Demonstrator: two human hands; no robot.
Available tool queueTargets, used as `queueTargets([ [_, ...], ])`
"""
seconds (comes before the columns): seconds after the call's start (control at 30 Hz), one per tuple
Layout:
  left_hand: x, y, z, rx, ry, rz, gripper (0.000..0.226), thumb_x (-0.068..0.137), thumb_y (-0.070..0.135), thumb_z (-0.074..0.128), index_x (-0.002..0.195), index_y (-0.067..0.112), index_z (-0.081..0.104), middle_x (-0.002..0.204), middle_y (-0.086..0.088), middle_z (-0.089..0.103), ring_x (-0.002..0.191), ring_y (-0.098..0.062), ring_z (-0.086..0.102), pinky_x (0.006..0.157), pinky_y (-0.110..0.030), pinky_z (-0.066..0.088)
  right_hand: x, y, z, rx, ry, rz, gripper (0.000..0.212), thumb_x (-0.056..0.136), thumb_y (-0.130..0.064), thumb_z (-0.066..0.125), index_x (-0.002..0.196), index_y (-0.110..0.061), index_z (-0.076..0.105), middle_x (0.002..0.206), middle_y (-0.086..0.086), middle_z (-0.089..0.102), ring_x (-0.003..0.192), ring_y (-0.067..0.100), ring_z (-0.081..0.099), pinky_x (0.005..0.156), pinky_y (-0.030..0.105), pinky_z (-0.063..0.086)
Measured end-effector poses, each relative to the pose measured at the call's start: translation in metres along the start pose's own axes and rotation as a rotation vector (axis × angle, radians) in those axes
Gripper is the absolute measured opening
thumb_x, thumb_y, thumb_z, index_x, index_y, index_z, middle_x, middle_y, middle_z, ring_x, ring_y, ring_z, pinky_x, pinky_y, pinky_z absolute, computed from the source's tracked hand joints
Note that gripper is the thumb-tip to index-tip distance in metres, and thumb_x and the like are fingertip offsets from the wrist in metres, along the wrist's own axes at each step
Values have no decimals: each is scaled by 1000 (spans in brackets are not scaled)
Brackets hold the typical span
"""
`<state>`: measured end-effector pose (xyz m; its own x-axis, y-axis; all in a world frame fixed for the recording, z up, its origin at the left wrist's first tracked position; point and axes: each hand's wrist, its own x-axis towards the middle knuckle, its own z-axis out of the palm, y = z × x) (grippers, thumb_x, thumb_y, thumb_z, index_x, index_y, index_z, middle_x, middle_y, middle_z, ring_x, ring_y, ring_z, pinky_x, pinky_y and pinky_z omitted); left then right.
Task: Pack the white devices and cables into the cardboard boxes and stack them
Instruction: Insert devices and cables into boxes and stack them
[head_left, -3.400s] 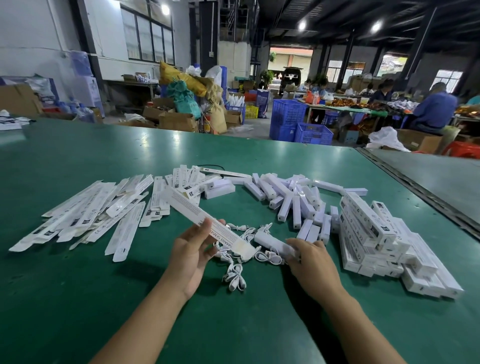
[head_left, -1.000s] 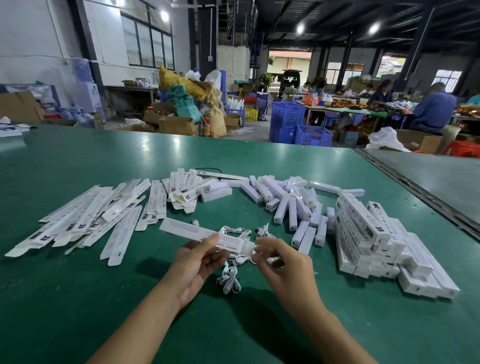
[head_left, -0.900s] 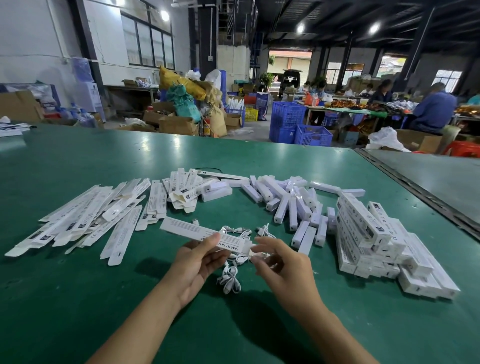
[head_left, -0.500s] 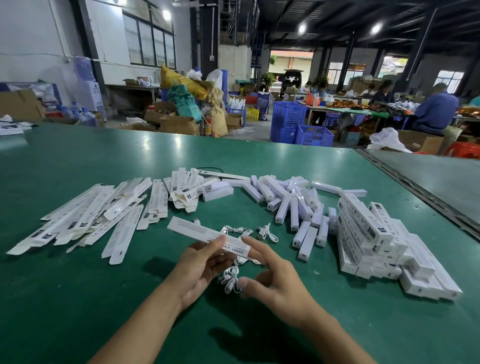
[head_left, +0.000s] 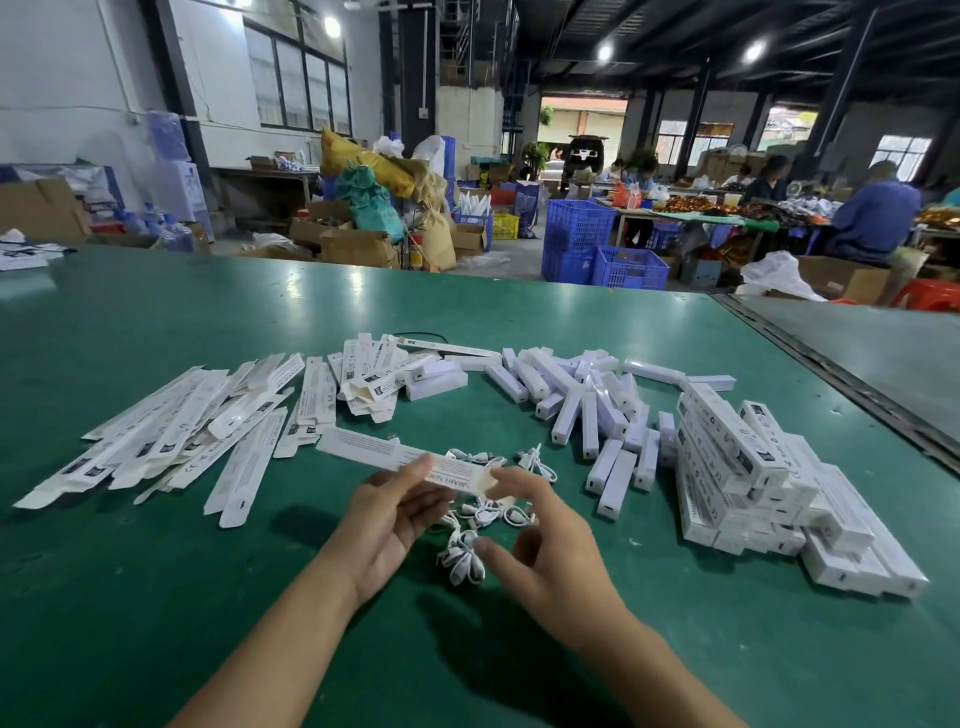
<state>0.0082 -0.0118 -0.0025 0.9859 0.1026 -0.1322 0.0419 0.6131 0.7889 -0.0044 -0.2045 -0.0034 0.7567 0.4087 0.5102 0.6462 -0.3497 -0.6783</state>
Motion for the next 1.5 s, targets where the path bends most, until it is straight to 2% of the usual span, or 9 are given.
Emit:
queueTargets([
  [0.1, 7, 5, -9, -36, 64, 51, 29, 75, 18, 72, 94, -3, 65, 76, -18, 74, 63, -19, 73, 54, -24, 58, 3, 0, 1, -258, 180, 65, 41, 83, -47, 70, 113, -30, 49, 110, -16, 42, 72, 6, 48, 66, 29, 47],
  [0.27, 10, 10, -20, -43, 75, 72, 20, 77, 20, 72, 88, 4, 68, 79, -15, 74, 67, -18, 73, 55, -23, 58, 3, 1, 7, -513, -250, 239, 65, 68, -87, 45, 110, -37, 52, 103, -21, 49, 97, 5, 52, 75, 29, 43],
  [0.57, 10, 2, -13, 3, 87, 41, 26, 73, 20, 73, 90, 1, 67, 76, -16, 75, 64, -17, 73, 56, -23, 59, 7, 15, 12, -395, -209, 169, 30, 86, -11, 54, 110, -21, 70, 101, 1, 70, 98, 19, 59, 87, 30, 45],
  [0.63, 11, 1, -14, 0, 86, 37, 24, 73, 20, 73, 88, 2, 67, 76, -15, 74, 64, -18, 72, 55, -23, 59, 6, 17, 13, -375, -161, 159, 23, 90, -22, 58, 109, -22, 70, 104, -2, 68, 100, 18, 59, 88, 31, 46],
  [0.77, 11, 0, -12, 13, 96, 39, 24, 73, 21, 73, 86, 2, 68, 75, -15, 74, 64, -18, 72, 56, -23, 59, 5, 15, 24, -549, -202, 221, 54, 82, -72, 46, 122, -36, 55, 115, -13, 55, 110, 9, 47, 86, 31, 47],
  [0.97, 10, -1, -10, -3, 103, 36, 26, 72, 18, 73, 90, 1, 66, 74, -15, 74, 62, -18, 72, 52, -24, 58, 10, 21, 17, -383, 46, 168, 12, 92, -27, 64, 94, -21, 75, 90, -4, 71, 80, 14, 62, 76, 31, 51],
  [1.13, 11, 0, -13, -6, 104, 44, 29, 72, 20, 74, 92, 0, 66, 77, -17, 74, 65, -19, 73, 54, -25, 58, 12, 20, 5, -226, 249, 213, 6, 89, -20, 70, 89, -18, 76, 79, -14, 70, 68, 0, 60, 66, 7, 42],
  [1.37, 12, 1, -16, -34, 101, 44, 21, 73, 19, 75, 86, 5, 66, 76, -17, 74, 64, -20, 73, 54, -25, 58, 9, 21, -15, -186, -221, 87, 8, 91, -23, 68, 96, -22, 74, 92, -12, 65, 84, -1, 58, 77, 10, 42],
  [1.5, 11, 3, -16, -32, 94, 36, 23, 73, 20, 74, 88, 3, 67, 78, -17, 74, 65, -19, 73, 53, -24, 58, 11, 24, -26, -248, -264, 114, 10, 91, -22, 67, 98, -22, 75, 95, -12, 61, 83, -3, 56, 76, 5, 37],
])
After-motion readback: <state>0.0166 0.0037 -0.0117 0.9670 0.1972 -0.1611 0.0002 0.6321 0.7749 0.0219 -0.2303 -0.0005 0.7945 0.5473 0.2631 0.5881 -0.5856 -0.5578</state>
